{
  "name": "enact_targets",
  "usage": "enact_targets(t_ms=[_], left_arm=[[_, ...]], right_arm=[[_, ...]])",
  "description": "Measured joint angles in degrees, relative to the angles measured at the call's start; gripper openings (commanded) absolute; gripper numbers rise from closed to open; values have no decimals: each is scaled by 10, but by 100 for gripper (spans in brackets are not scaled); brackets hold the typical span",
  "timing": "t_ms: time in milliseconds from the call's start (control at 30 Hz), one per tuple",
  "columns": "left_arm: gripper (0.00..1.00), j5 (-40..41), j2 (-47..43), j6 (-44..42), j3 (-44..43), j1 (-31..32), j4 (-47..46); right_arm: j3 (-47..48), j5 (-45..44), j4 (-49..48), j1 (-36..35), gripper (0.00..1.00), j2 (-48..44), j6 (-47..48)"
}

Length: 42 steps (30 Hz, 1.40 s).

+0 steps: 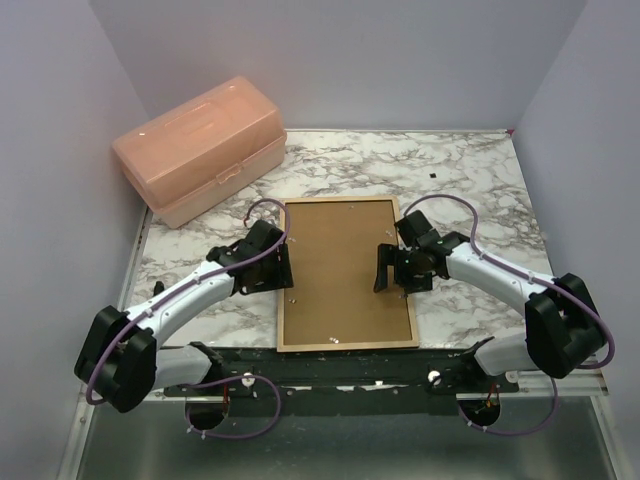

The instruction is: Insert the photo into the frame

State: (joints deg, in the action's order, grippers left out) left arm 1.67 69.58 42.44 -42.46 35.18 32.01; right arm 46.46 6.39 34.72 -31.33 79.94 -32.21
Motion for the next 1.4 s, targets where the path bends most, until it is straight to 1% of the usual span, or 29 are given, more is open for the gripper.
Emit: enact_targets(t_ms=[167, 367, 433, 500, 600, 767, 833, 933, 1000, 1067, 1167, 1267, 1333, 1400], left_arm=[[58, 20, 10, -8, 18, -30, 17], [46, 7, 50, -9, 31, -30, -10], [39, 2, 57, -10, 31, -29, -18], [27, -1, 66, -10, 31, -30, -24], [16, -15, 80, -7, 28, -29, -40], [15, -22, 83, -7, 26, -30, -42], [15, -23, 83, -7, 26, -30, -42], [15, -23, 84, -7, 26, -30, -42], [16, -23, 84, -8, 25, -30, -41], [22, -23, 84, -8, 25, -30, -41], [37, -23, 82, -11, 25, -30, -40], [56, -22, 70, -15, 26, -30, -35], [64, -22, 45, -21, 26, -32, -30], [68, -21, 12, -27, 26, -32, -26]], right_arm=[[1, -6, 1, -3, 89, 1, -4], [4, -12, 7, -10, 89, 4, -8], [5, -14, 10, -12, 89, 5, -10], [6, -15, 12, -15, 89, 6, -10], [6, -16, 15, -21, 89, 6, -12], [5, -12, 23, -31, 89, 6, -16], [-15, 19, 41, -45, 89, 9, -30], [-15, 23, 41, -51, 89, 10, -35], [-15, 24, 40, -52, 89, 9, -40], [-15, 28, 39, -55, 90, 7, -44], [-15, 37, 38, -57, 92, -3, -53], [-6, 44, 34, -58, 93, -24, -62], [4, 46, 27, -58, 94, -36, -68], [16, 46, 18, -58, 94, -43, -71]])
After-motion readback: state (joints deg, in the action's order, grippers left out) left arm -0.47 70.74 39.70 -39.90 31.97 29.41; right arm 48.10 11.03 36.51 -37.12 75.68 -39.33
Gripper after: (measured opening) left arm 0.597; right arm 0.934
